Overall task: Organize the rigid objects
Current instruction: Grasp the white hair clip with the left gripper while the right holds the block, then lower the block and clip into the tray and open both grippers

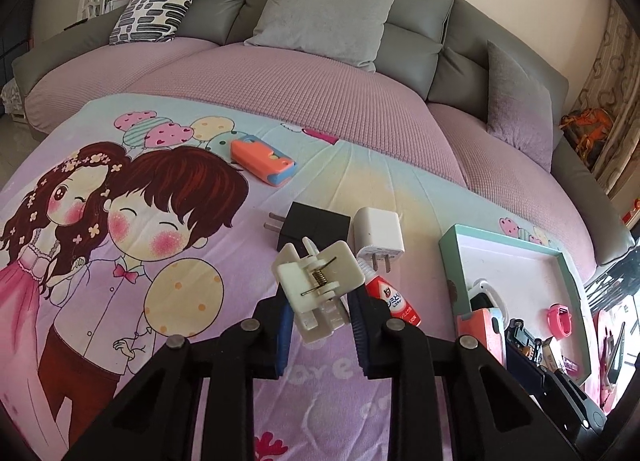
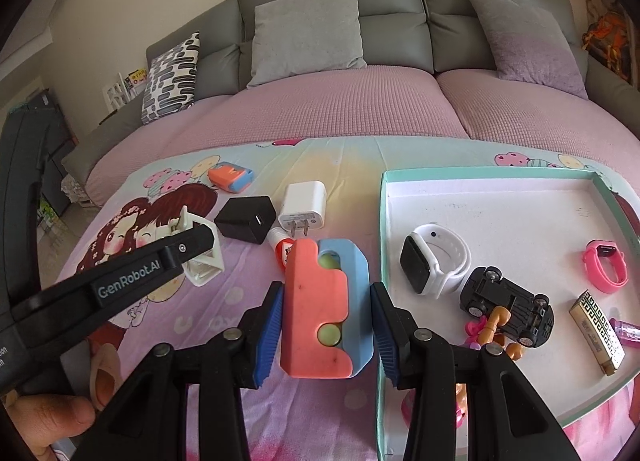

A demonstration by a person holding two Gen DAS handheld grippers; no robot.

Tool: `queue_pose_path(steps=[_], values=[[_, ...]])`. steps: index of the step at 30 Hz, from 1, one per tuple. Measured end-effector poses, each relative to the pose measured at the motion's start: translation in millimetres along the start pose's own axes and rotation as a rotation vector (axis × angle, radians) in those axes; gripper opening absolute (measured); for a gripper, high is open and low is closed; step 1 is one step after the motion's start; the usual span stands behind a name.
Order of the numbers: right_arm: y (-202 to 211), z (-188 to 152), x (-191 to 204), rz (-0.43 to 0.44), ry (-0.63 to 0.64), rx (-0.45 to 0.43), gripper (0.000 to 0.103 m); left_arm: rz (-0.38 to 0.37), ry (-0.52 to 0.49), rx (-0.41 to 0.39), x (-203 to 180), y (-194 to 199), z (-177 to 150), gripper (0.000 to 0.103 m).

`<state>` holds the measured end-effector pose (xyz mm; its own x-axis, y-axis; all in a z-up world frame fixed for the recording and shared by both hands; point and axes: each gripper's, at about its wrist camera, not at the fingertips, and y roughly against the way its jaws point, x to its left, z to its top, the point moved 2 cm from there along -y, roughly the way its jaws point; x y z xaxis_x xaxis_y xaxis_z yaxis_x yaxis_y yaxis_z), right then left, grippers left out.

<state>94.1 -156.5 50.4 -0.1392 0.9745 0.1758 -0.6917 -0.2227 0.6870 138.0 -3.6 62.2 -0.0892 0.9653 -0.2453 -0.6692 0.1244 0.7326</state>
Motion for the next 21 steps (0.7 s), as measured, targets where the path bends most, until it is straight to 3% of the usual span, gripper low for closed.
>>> queue_pose_path(steps=[7,15,21], values=[[25,12,-29,-0.075,-0.055,-0.098,0.045,-0.043,-0.031,-0.074,-16,24,10,0.027],[34,11,-90,-0.254,-0.134,-0.104,0.045,-0.099,-0.107,-0.057,-56,14,4,0.027],[45,10,-124,-0.312,-0.192,-0.124,0.045,-0.131,-0.189,-0.027,-95,4,-3,0.027]])
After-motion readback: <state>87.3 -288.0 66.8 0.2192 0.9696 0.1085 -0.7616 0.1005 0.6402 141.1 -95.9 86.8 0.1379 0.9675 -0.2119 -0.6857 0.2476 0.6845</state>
